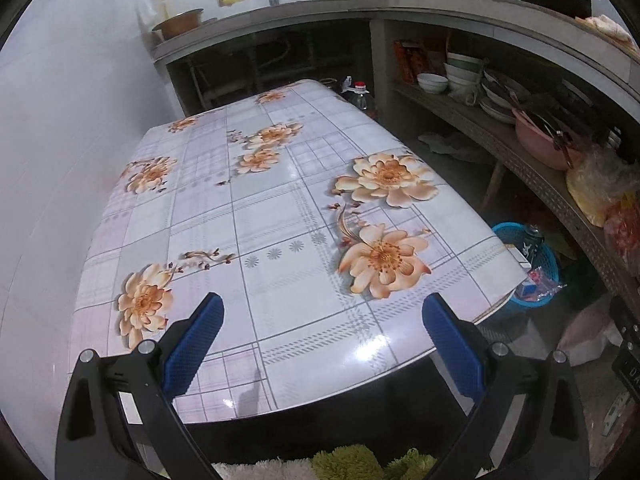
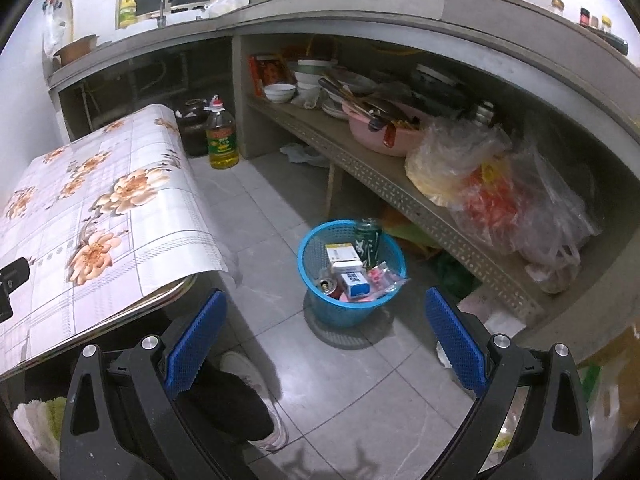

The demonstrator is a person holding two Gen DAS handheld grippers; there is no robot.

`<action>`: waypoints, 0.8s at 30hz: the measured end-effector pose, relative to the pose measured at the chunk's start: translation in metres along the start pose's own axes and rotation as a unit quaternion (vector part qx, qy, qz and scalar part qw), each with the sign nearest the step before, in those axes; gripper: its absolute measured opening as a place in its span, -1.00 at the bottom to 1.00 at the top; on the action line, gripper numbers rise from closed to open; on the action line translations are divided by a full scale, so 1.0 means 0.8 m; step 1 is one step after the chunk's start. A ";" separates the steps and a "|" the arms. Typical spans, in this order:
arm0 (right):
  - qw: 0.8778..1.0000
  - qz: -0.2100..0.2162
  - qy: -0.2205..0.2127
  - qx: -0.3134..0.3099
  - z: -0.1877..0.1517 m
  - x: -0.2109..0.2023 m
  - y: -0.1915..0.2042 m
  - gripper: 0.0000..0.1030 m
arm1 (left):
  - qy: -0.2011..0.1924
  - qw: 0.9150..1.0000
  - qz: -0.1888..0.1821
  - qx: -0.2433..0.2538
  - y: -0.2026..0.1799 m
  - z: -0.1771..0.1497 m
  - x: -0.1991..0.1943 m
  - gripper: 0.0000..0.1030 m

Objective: Collect trash

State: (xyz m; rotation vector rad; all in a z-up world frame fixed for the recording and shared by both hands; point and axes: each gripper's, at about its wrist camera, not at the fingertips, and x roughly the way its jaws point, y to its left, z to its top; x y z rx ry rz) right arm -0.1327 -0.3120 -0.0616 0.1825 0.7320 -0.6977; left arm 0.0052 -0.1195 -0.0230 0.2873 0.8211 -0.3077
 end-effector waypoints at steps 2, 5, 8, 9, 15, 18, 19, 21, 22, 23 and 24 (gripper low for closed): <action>1.000 0.000 0.000 0.001 -0.001 -0.002 0.000 0.85 | -0.002 1.000 0.001 0.002 -0.001 0.000 -0.002 0.89; 1.000 -0.001 0.000 0.000 -0.002 -0.003 0.000 0.85 | -0.002 1.000 -0.003 0.006 -0.001 0.000 -0.003 0.89; 1.000 0.000 0.000 0.000 -0.001 -0.004 -0.001 0.85 | -0.004 1.000 -0.004 0.006 -0.002 0.000 -0.004 0.89; 1.000 -0.001 -0.001 0.000 -0.001 -0.004 -0.001 0.85 | -0.005 1.000 -0.004 0.006 -0.002 0.000 -0.005 0.89; 1.000 -0.001 -0.003 -0.002 -0.001 -0.006 0.000 0.85 | -0.006 1.000 -0.005 0.004 -0.002 0.000 -0.007 0.89; 1.000 -0.002 -0.004 -0.004 0.001 -0.007 -0.001 0.85 | -0.005 1.000 -0.007 0.004 -0.002 0.000 -0.007 0.89; 1.000 -0.002 -0.005 -0.004 0.002 -0.007 -0.002 0.85 | -0.005 1.000 -0.007 0.004 -0.002 0.001 -0.006 0.89; 1.000 -0.002 -0.005 -0.005 0.003 -0.007 -0.002 0.85 | -0.004 1.000 -0.008 0.004 -0.003 0.001 -0.006 0.89; 1.000 -0.002 -0.005 -0.005 0.003 -0.007 -0.002 0.85 | -0.004 1.000 -0.009 0.004 -0.003 0.001 -0.006 0.89; 1.000 -0.002 -0.006 -0.006 0.003 -0.008 -0.002 0.85 | -0.004 1.000 -0.009 0.004 -0.004 0.002 -0.006 0.89; 1.000 -0.002 -0.007 -0.006 0.003 -0.008 -0.002 0.85 | -0.004 1.000 -0.009 0.005 -0.004 0.002 -0.006 0.89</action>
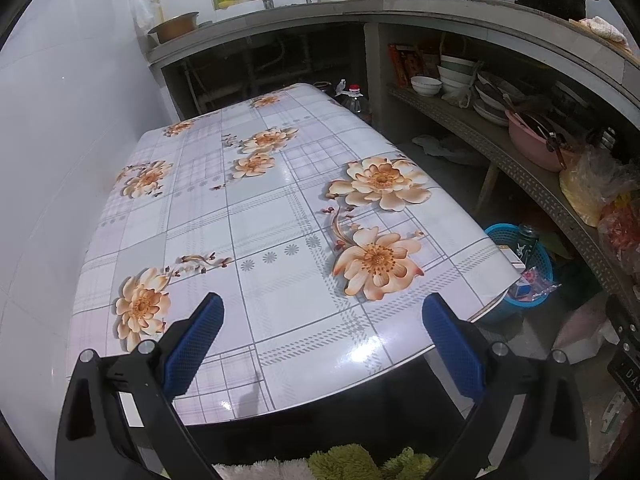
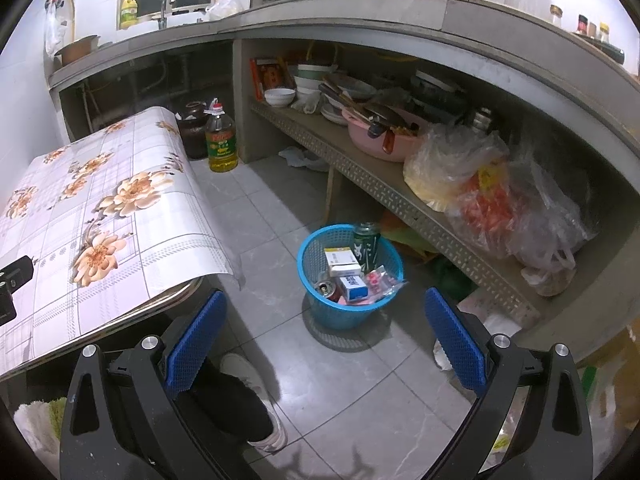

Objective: Collect trash

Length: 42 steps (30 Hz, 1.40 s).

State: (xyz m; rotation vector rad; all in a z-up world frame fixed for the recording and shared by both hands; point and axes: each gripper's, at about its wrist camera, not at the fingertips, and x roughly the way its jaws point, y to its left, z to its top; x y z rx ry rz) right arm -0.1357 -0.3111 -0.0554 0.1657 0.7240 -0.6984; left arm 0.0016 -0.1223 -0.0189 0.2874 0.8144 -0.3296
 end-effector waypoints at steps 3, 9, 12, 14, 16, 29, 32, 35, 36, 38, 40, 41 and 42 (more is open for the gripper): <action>1.000 -0.001 -0.002 -0.002 0.002 0.000 -0.001 0.85 | 0.003 1.000 -0.002 0.000 -0.001 0.000 0.001 0.89; 1.000 -0.002 -0.004 -0.005 0.003 -0.001 -0.003 0.85 | 0.003 1.000 -0.004 0.001 -0.002 0.000 0.001 0.89; 1.000 -0.002 -0.004 -0.004 0.004 -0.001 -0.003 0.85 | 0.007 1.000 -0.006 0.000 -0.001 0.000 0.002 0.89; 1.000 -0.002 -0.004 -0.002 0.002 -0.002 -0.001 0.85 | 0.006 1.000 -0.009 -0.002 0.000 0.001 0.001 0.89; 1.000 -0.002 -0.004 -0.003 0.003 -0.001 -0.002 0.85 | 0.004 1.000 -0.008 -0.002 0.001 0.000 0.000 0.89; 1.000 -0.003 -0.005 -0.004 0.002 -0.002 0.000 0.85 | 0.011 1.000 -0.009 -0.010 0.008 0.001 0.006 0.89; 1.000 -0.004 -0.004 -0.006 0.003 -0.002 0.000 0.85 | 0.010 1.000 -0.009 -0.010 0.008 0.000 0.006 0.89; 1.000 -0.003 -0.004 -0.003 0.003 -0.003 0.001 0.85 | 0.011 1.000 -0.009 -0.010 0.008 0.000 0.006 0.89; 1.000 -0.003 -0.004 -0.003 0.003 -0.003 0.001 0.85 | 0.010 1.000 -0.009 -0.011 0.008 0.000 0.006 0.89; 1.000 -0.003 -0.004 -0.005 0.003 -0.003 0.001 0.85 | 0.011 1.000 -0.009 -0.010 0.008 0.000 0.006 0.89; 1.000 -0.003 -0.004 -0.006 0.003 -0.003 0.002 0.85 | 0.011 1.000 -0.009 -0.010 0.009 0.000 0.006 0.89; 1.000 -0.003 -0.004 -0.005 0.003 -0.003 0.002 0.85 | 0.011 1.000 -0.009 -0.010 0.009 0.000 0.006 0.89; 1.000 -0.003 -0.004 -0.005 0.003 -0.003 0.002 0.85 | 0.011 1.000 -0.009 -0.010 0.009 0.000 0.006 0.89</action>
